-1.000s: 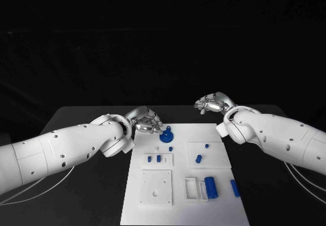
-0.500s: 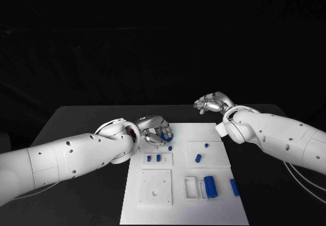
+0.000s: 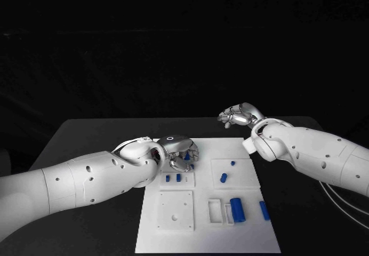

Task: Assemble the parts on the task board

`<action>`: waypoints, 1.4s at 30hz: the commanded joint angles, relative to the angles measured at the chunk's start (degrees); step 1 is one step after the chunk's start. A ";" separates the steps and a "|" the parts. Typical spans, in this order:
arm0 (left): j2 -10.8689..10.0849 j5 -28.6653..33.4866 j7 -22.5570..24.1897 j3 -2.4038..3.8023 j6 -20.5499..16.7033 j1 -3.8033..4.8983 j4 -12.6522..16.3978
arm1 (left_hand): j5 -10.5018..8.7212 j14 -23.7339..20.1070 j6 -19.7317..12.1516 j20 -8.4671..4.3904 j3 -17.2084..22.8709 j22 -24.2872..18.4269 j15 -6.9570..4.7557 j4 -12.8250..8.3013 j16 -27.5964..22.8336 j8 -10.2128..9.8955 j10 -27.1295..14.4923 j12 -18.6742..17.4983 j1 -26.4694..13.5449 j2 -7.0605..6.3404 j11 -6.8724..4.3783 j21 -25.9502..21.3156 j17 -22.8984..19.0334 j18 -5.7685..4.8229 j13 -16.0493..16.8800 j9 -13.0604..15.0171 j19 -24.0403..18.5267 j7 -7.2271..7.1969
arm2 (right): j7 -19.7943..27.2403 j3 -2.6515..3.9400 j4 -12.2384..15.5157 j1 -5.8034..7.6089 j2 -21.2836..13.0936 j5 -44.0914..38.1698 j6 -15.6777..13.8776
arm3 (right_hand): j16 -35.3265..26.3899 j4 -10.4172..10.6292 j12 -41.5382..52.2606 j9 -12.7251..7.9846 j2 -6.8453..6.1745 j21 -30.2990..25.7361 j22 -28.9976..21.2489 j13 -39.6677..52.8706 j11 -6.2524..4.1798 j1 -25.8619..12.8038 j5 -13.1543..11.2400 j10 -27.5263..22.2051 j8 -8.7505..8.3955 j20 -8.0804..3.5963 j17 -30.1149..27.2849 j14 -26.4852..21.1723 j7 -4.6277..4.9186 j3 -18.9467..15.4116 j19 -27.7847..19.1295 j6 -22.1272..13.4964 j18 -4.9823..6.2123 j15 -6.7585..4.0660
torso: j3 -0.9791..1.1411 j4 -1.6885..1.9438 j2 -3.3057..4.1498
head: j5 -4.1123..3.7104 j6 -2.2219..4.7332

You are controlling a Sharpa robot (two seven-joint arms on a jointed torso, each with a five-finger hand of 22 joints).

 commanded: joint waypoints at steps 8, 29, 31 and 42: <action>0.38 -3.24 -0.43 0.05 2.11 -0.19 -0.38 | -0.45 2.47 0.44 -0.24 -0.75 1.51 -0.41 0.48 4.06 -0.47 0.79 -1.47 -0.43 0.07 -0.31 2.63 1.41 3.61 -0.84 -0.09 2.99 0.19 | 0.50 0.03 0.16 -0.01 0.09 0.05 0.62 | 0.42 0.03 0.25 -0.10 0.63 -0.34 0.11 -0.14 -0.08 -0.04 0.35 -0.42 0.38 -0.16 -0.10 -0.34 -0.17 -0.17 -0.28 -0.36 0.79 0.10 | 0.06 0.03 -0.08 | -0.11 -0.20; 1.33 -3.47 -0.92 0.05 3.08 -1.08 -2.36 | -0.33 3.64 2.24 -0.71 -0.02 1.69 -1.18 1.19 7.01 -0.46 3.77 -1.69 -0.93 4.71 -1.11 4.82 1.91 4.22 -1.03 -0.41 4.13 -0.36 | 0.59 0.03 0.20 -0.01 0.04 0.05 0.66 | 0.45 0.01 0.33 -0.12 0.63 -0.34 0.13 -0.24 -0.09 -0.06 0.38 -0.42 0.41 -0.17 -0.12 -0.33 -0.17 -0.21 -0.25 -0.36 0.79 0.09 | 0.07 0.08 -0.01 | -0.13 -0.35; 1.40 -3.27 -0.94 0.05 3.15 -1.12 -2.53 | -0.33 3.73 2.33 -0.79 -0.04 1.69 -1.24 1.18 7.15 -0.47 3.88 -1.74 -1.01 4.74 -1.17 4.99 1.92 4.24 -1.05 -0.45 4.22 -0.39 | 0.58 0.03 0.24 -0.01 0.00 0.05 0.65 | 0.46 0.01 0.33 -0.12 0.63 -0.34 0.13 -0.25 -0.09 -0.07 0.38 -0.42 0.41 -0.17 -0.13 -0.33 -0.18 -0.21 -0.25 -0.36 0.79 0.09 | 0.06 0.08 -0.02 | -0.15 -0.42; 1.72 -3.01 -1.22 0.04 4.67 -1.28 -2.37 | -0.40 4.13 2.62 -1.07 -0.25 1.68 -1.41 1.17 7.78 -0.59 4.32 -1.96 -1.49 4.58 -1.33 5.70 1.94 4.34 -1.14 -0.65 4.57 -0.46 | 0.59 0.03 0.29 -0.01 0.04 0.05 0.68 | 0.48 -0.01 0.37 -0.13 0.61 -0.35 0.14 -0.31 -0.09 -0.08 0.39 -0.43 0.42 -0.17 -0.14 -0.33 -0.18 -0.23 -0.25 -0.36 0.79 0.09 | 0.05 0.09 -0.04 | -0.20 -0.67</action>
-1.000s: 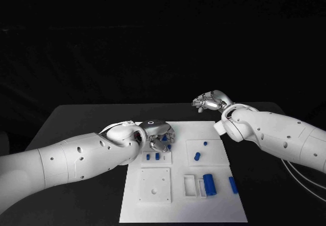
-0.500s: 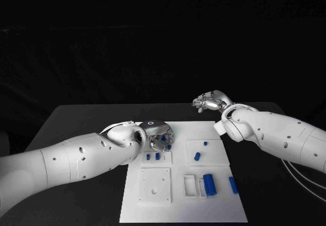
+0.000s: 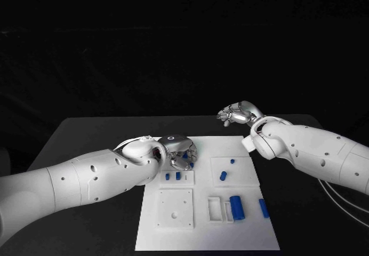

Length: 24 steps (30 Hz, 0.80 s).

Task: Assemble the parts on the task board

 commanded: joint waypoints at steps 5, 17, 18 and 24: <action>0.23 -0.05 -0.54 -0.30 3.18 -0.58 0.11 | -0.03 0.62 1.12 -0.19 -0.11 1.32 -0.26 0.26 0.53 -0.02 1.17 0.16 -0.46 0.58 -0.18 0.73 0.13 4.32 0.02 0.01 0.62 -0.22 | 0.61 0.05 0.09 -0.01 0.09 0.02 0.64 | 0.21 -0.01 0.38 -0.09 0.61 -0.35 0.06 -0.09 -0.09 -0.08 0.39 -0.43 0.22 -0.18 -0.06 -0.34 -0.17 -0.23 -0.25 -0.36 0.79 0.09 | 0.02 0.04 -0.09 | -0.03 -0.22; 0.24 -0.33 -1.85 -0.31 5.16 -0.67 0.07 | -0.04 1.29 4.19 -0.93 1.97 1.16 -1.29 0.03 1.34 0.89 4.41 0.06 0.37 2.72 -1.23 1.84 -0.13 4.25 0.16 0.07 0.86 -1.33 | 0.62 0.05 0.06 -0.01 0.11 0.02 0.65 | 0.23 0.01 0.42 -0.09 0.63 -0.35 0.07 -0.15 -0.09 -0.12 0.39 -0.43 0.24 -0.17 -0.08 -0.34 -0.17 -0.26 -0.23 -0.36 0.79 0.09 | -0.03 0.04 -0.09 | -0.03 -0.27; 0.25 -0.45 -1.99 -0.31 5.31 -0.68 0.10 | -0.07 1.55 4.64 -1.02 2.35 1.16 -1.44 0.10 1.51 1.06 4.95 0.11 0.49 2.90 -1.38 1.97 -0.13 4.24 0.22 0.12 0.98 -1.46 | 0.63 0.05 0.07 -0.01 0.12 0.02 0.67 | 0.23 0.01 0.42 -0.09 0.63 -0.35 0.07 -0.15 -0.09 -0.13 0.39 -0.43 0.24 -0.17 -0.08 -0.34 -0.17 -0.27 -0.23 -0.36 0.79 0.09 | -0.04 0.05 -0.10 | -0.03 -0.28; 0.30 -0.76 -2.48 -0.35 5.27 -0.84 -0.01 | -0.09 2.70 5.78 -1.58 3.64 1.14 -2.09 0.13 2.23 1.33 6.84 -0.14 0.65 3.45 -2.04 2.76 -0.19 4.22 0.29 0.21 1.70 -1.78 | 0.66 0.05 0.05 -0.01 0.16 0.02 0.67 | 0.24 0.02 0.44 -0.10 0.64 -0.35 0.08 -0.18 -0.10 -0.14 0.38 -0.43 0.25 -0.17 -0.08 -0.34 -0.17 -0.28 -0.23 -0.36 0.79 0.08 | -0.04 0.06 -0.10 | -0.02 -0.31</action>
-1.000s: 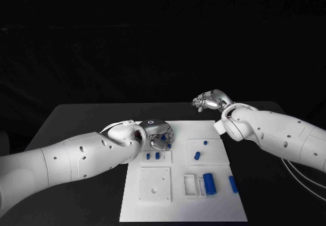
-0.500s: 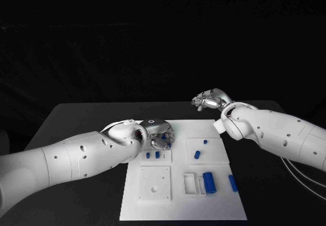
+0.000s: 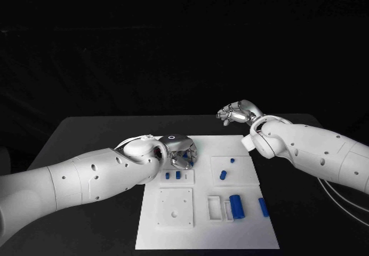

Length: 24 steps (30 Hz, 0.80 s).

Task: Assemble the parts on the task board

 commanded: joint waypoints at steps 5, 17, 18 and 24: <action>-0.13 -0.75 -1.29 -0.57 2.74 -0.91 -0.04 | 0.07 0.92 0.67 -0.85 0.55 1.09 -0.23 -0.09 0.52 0.20 2.40 -0.62 -0.17 1.16 0.82 0.69 -0.17 3.84 0.14 0.25 0.69 -0.13 | 0.63 0.04 0.07 -0.01 0.02 0.01 0.66 | 0.25 0.02 0.23 -0.06 0.65 -0.36 0.10 -0.10 -0.10 -0.15 0.39 -0.43 0.26 -0.18 -0.10 -0.34 -0.17 -0.29 -0.22 -0.36 0.79 0.08 | -0.03 -0.01 0.03 | -0.03 -0.04; -1.96 4.52 0.16 -0.31 -4.00 -1.60 1.61 | 0.11 1.53 1.28 -1.24 0.90 0.99 -0.52 -0.15 0.85 0.32 3.47 -1.07 -0.56 1.10 0.54 1.17 -0.33 3.86 0.15 0.36 1.27 -0.34 | 0.61 0.04 0.00 -0.01 -0.05 0.01 0.75 | 0.26 0.00 0.27 -0.07 0.66 -0.37 0.11 -0.16 -0.10 -0.16 0.41 -0.44 0.27 -0.18 -0.12 -0.35 -0.17 -0.30 -0.22 -0.37 0.79 0.08 | -0.02 -0.03 0.02 | -0.09 0.11; -2.12 4.87 0.19 -0.26 -4.49 -1.64 1.79 | 0.17 1.59 1.38 -1.28 0.96 0.97 -0.56 -0.16 0.87 0.35 3.63 -1.09 -0.59 1.02 0.49 1.20 -0.35 3.86 0.17 0.37 1.33 -0.37 | 0.60 0.04 -0.01 -0.01 -0.05 0.01 0.78 | 0.26 0.00 0.27 -0.07 0.66 -0.37 0.11 -0.17 -0.10 -0.16 0.41 -0.44 0.27 -0.18 -0.12 -0.35 -0.17 -0.30 -0.22 -0.37 0.79 0.08 | -0.03 -0.04 0.02 | -0.10 0.15; -2.74 7.79 0.84 0.17 -6.63 -1.69 2.26 | 0.33 1.93 1.74 -1.49 1.26 0.92 -0.73 -0.14 1.05 0.37 4.17 -1.34 -0.78 0.82 0.33 1.42 -0.43 3.88 0.19 0.37 1.70 -0.50 | 0.61 0.04 -0.05 -0.01 0.00 0.01 0.80 | 0.27 0.00 0.29 -0.07 0.68 -0.37 0.11 -0.20 -0.10 -0.16 0.41 -0.45 0.28 -0.18 -0.13 -0.35 -0.17 -0.30 -0.22 -0.37 0.79 0.08 | -0.03 0.01 0.01 | -0.10 0.52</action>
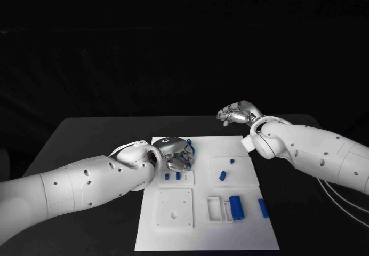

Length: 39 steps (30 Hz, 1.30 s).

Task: Assemble the parts on the task board

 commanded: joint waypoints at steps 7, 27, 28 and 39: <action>-0.29 6.39 1.43 0.35 -4.77 -0.24 0.80 | 0.51 0.74 0.64 -1.09 0.57 0.93 -0.12 -0.01 0.59 0.07 2.37 -0.57 -0.44 0.10 0.82 0.64 -0.07 3.98 -0.03 0.03 0.93 0.08 | 0.57 0.03 -0.02 -0.01 0.18 0.00 0.70 | 0.28 0.00 0.31 -0.09 0.48 -0.38 0.08 -0.11 -0.10 0.06 0.20 -0.45 0.29 -0.18 -0.09 -0.36 -0.17 -0.30 -0.22 -0.38 0.79 0.08 | -0.02 0.09 -0.04 | 0.16 0.50; -5.77 11.33 0.85 3.16 0.11 -0.24 5.11 | 0.60 1.12 0.78 -1.24 0.80 0.93 -0.20 -0.15 0.93 -0.03 2.74 -0.94 -0.61 0.05 0.74 0.98 -0.06 4.05 -0.03 -0.01 1.36 0.05 | 0.54 0.03 0.07 -0.02 -0.10 0.00 0.74 | 0.31 0.00 0.38 -0.11 0.52 -0.40 0.10 -0.22 -0.10 0.04 0.23 -0.46 0.30 -0.19 -0.12 -0.37 -0.17 -0.31 -0.21 -0.39 0.79 0.08 | 0.04 0.06 -0.09 | 0.40 0.07; -6.10 11.28 0.95 3.18 0.57 -0.22 5.19 | 0.60 1.12 0.78 -1.24 0.80 0.93 -0.20 -0.15 0.93 -0.03 2.74 -0.95 -0.61 0.04 0.74 0.98 -0.06 4.05 -0.03 -0.01 1.36 0.05 | 0.53 0.03 0.08 -0.02 -0.12 0.00 0.76 | 0.31 0.00 0.38 -0.11 0.52 -0.40 0.10 -0.23 -0.10 0.04 0.23 -0.46 0.31 -0.19 -0.12 -0.37 -0.17 -0.31 -0.21 -0.39 0.79 0.08 | 0.04 0.08 -0.07 | 0.40 0.07; -7.59 9.70 0.19 3.17 4.34 -0.20 5.18 | 0.56 1.11 0.74 -1.25 0.87 0.94 -0.19 -0.29 0.96 -0.10 2.71 -1.12 -0.59 0.03 0.76 1.02 -0.08 4.06 -0.06 -0.04 1.33 0.06 | 0.53 0.03 0.04 -0.02 -0.14 0.00 0.81 | 0.33 -0.02 0.42 -0.12 0.52 -0.41 0.11 -0.28 -0.10 0.05 0.23 -0.47 0.32 -0.19 -0.14 -0.37 -0.17 -0.31 -0.21 -0.39 0.79 0.07 | -0.07 0.02 0.02 | 0.49 -0.15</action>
